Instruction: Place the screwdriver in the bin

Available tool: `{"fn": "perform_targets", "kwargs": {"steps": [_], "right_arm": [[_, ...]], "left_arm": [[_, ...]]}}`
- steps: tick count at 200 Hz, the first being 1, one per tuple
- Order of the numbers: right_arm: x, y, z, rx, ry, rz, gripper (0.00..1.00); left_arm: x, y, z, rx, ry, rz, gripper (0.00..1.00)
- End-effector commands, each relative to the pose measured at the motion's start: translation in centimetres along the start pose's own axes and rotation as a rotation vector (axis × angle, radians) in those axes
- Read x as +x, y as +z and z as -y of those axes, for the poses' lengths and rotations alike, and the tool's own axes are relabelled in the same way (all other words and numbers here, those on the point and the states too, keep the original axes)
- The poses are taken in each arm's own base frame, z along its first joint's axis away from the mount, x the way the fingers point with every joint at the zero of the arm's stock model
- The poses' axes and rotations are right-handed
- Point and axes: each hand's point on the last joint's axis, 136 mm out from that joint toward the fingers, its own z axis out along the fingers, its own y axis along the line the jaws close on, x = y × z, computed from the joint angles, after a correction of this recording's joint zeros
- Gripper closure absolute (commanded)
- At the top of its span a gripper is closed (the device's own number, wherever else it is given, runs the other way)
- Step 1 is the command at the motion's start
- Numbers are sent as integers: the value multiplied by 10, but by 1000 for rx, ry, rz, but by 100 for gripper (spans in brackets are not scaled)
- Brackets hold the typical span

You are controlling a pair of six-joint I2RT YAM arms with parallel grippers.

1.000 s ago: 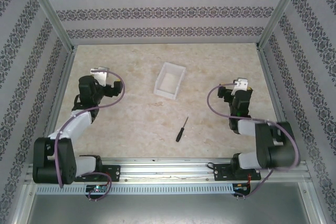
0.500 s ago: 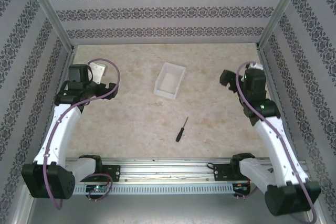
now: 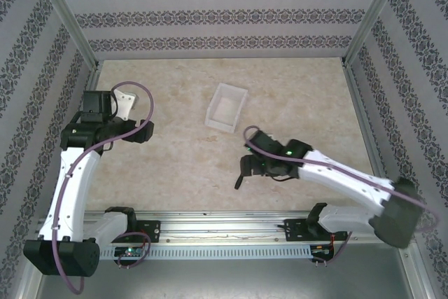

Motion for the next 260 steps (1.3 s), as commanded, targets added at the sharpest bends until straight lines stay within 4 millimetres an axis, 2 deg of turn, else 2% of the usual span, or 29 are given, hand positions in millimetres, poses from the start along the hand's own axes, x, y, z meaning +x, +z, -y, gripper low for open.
{"fn": "perform_targets", "kwargs": {"steps": [1,28,53,113,165,181,240,260], "right_arm": [[-1,11,-8,93,2,-35,11],[-5,37,-22,130,1,-58,12],[0,60,-34,120,30,-97,19],[16,94,-36,172,59,-162,25],[30,101,-22,190,86,-169,33],[39,106,-19,176,109,-179,43],[50,103,-9,173,126,-168,49],[50,100,-6,191,113,-161,54]], "left_arm": [[8,-15,8,17,-8,-10,1],[13,-27,2,-39,-6,16,1],[20,-26,1,-49,-5,-21,1],[21,-28,12,13,15,-14,1],[25,-27,17,43,11,-26,1],[25,-29,21,65,1,-25,1],[23,-30,25,91,-8,-34,1],[23,-34,26,89,3,-28,1]]}}
